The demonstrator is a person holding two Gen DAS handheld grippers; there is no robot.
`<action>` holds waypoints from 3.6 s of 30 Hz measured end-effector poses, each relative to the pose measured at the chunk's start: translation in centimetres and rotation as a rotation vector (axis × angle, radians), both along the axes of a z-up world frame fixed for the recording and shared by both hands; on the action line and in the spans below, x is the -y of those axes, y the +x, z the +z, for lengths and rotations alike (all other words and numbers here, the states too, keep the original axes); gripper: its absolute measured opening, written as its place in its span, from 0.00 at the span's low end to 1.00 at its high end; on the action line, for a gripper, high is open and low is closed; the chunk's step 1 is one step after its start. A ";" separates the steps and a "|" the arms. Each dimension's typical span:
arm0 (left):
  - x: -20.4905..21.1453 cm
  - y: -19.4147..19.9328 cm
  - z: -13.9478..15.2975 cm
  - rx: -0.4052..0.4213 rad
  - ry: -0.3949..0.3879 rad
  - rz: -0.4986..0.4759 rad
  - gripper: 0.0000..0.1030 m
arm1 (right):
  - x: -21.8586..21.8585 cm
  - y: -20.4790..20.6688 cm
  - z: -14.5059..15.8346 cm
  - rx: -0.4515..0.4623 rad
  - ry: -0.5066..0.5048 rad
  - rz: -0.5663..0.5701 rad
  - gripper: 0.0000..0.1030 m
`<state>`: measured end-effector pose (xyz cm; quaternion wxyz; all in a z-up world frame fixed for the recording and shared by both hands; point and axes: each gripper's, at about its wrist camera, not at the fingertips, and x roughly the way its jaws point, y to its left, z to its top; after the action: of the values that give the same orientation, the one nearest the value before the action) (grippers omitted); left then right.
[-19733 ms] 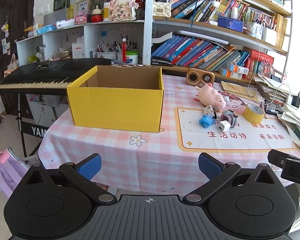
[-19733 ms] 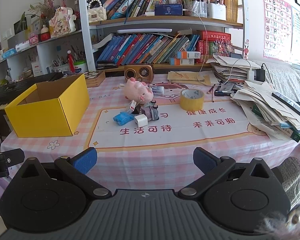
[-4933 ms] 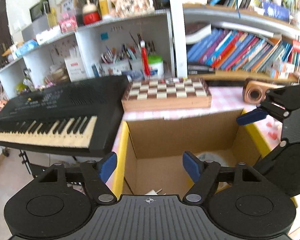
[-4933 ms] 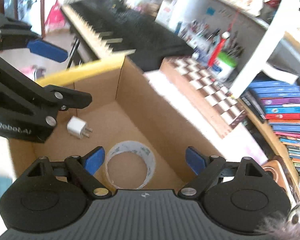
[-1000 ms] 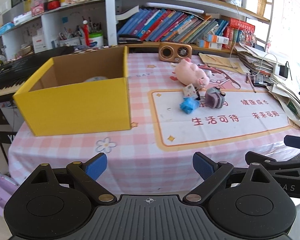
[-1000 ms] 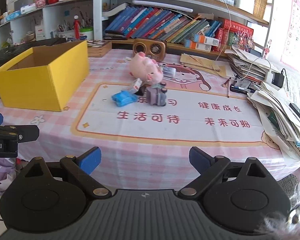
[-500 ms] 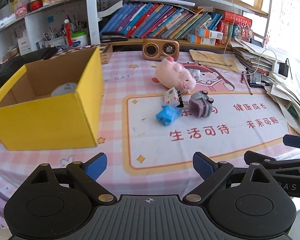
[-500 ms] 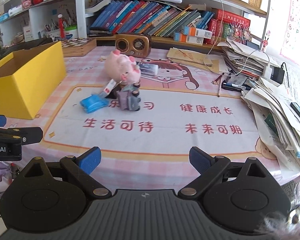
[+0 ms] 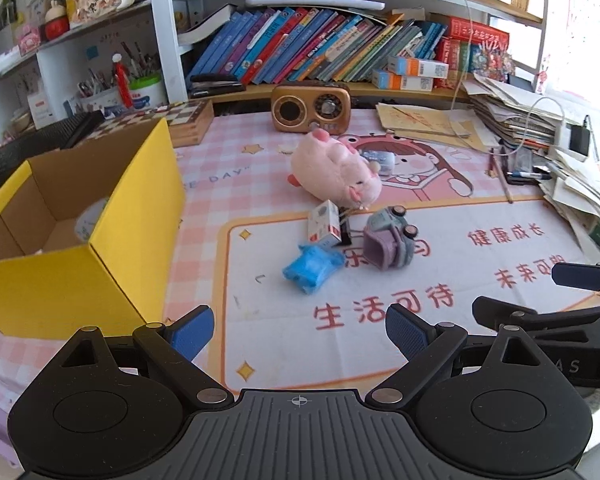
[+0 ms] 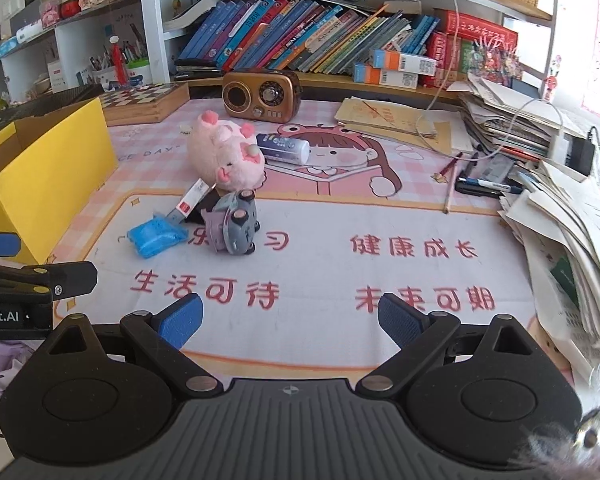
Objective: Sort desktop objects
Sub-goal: 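Move both tools toward the blue packet and the grey toy car, then close the right gripper on the toy car while the left gripper grasps the blue packet, then lift the car and packet and carry both toward the yellow box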
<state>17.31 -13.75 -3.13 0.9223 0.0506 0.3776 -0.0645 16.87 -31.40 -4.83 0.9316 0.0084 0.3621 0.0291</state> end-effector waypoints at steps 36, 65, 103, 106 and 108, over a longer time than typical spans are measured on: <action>2.3 7.4 -3.8 -0.095 0.081 0.013 0.91 | -2.1 14.4 -3.7 -0.117 0.054 0.286 0.43; 2.1 9.4 -3.4 -0.083 -0.061 -0.029 0.26 | 2.2 10.9 -1.2 -0.064 0.103 0.166 0.43; -2.6 -2.0 1.0 0.034 -0.165 -0.053 0.26 | -1.7 1.0 2.5 0.006 0.089 0.129 0.43; -3.5 -2.5 1.1 0.036 -0.170 -0.067 0.26 | -2.7 0.2 2.7 0.006 0.087 0.120 0.43; -4.1 -3.0 1.0 0.035 -0.172 -0.077 0.26 | -3.5 -0.3 2.7 0.005 0.086 0.114 0.43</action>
<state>14.33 -9.63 -2.09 0.9265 -0.0132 0.3524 -0.1314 16.56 -27.86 -2.09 0.9281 0.0276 0.3582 0.0977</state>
